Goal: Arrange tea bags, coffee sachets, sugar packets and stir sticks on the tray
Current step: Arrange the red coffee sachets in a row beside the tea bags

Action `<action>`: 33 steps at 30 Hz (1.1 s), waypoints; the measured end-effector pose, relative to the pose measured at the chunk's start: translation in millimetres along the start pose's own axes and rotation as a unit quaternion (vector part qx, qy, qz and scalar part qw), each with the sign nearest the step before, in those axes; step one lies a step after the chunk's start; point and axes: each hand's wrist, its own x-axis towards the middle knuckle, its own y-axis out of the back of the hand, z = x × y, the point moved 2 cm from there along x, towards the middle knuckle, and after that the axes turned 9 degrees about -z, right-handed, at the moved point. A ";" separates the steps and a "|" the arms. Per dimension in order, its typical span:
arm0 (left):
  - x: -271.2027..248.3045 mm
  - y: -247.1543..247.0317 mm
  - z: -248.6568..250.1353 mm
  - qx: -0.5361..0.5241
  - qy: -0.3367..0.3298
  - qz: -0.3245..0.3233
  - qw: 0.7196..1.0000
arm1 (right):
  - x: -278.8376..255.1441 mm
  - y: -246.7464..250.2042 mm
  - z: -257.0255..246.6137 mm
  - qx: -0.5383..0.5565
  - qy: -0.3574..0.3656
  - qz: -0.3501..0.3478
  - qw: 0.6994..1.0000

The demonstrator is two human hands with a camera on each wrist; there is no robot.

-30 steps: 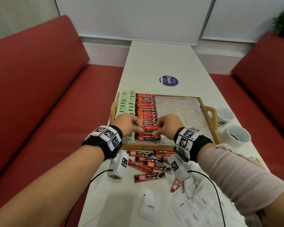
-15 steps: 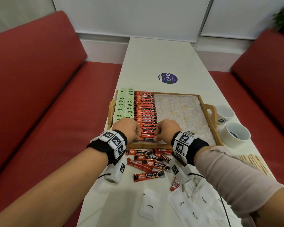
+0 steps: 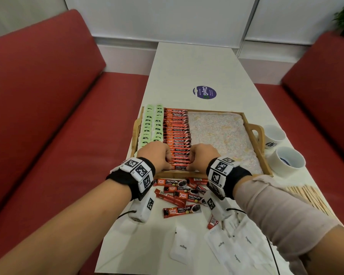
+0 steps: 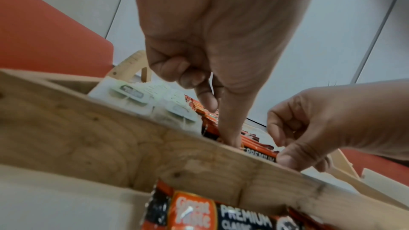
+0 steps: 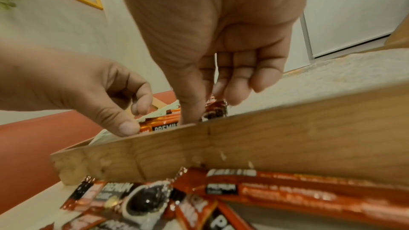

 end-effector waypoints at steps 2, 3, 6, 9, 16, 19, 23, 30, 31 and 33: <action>-6.0 -2.0 -1.3 -0.018 -0.003 0.020 1.000 | -5.6 0.7 1.0 0.007 0.009 0.008 1.000; -9.9 -3.1 -1.6 -0.027 -0.003 0.026 0.999 | -8.6 0.9 1.8 0.014 0.016 0.012 1.000; -21.1 -8.2 -1.0 -0.048 -0.006 0.027 0.998 | -18.7 -0.6 3.7 0.030 0.031 0.031 0.999; -32.2 -16.5 0.0 -0.068 -0.009 0.000 0.998 | -28.2 -6.0 5.5 0.034 0.039 0.044 0.998; -59.1 -35.7 8.5 -0.017 -0.005 -0.049 0.999 | -46.2 -27.3 12.6 0.021 0.062 0.015 0.998; -66.8 -41.6 13.1 0.015 -0.004 -0.068 0.998 | -52.1 -33.7 14.1 0.019 0.070 0.009 0.997; -73.4 -49.4 17.9 0.084 -0.002 -0.086 0.993 | -58.1 -40.4 17.1 0.022 0.073 0.002 0.997; -75.7 -62.5 21.3 0.101 0.002 -0.087 0.991 | -61.4 -45.4 22.2 0.021 0.076 0.001 0.997; -75.6 -61.2 21.1 0.093 0.002 -0.090 0.992 | -62.5 -45.3 22.0 0.024 0.081 -0.004 0.996; -74.6 -56.6 19.9 0.074 -0.003 -0.097 0.993 | -65.3 -44.3 20.5 0.038 0.092 -0.018 0.995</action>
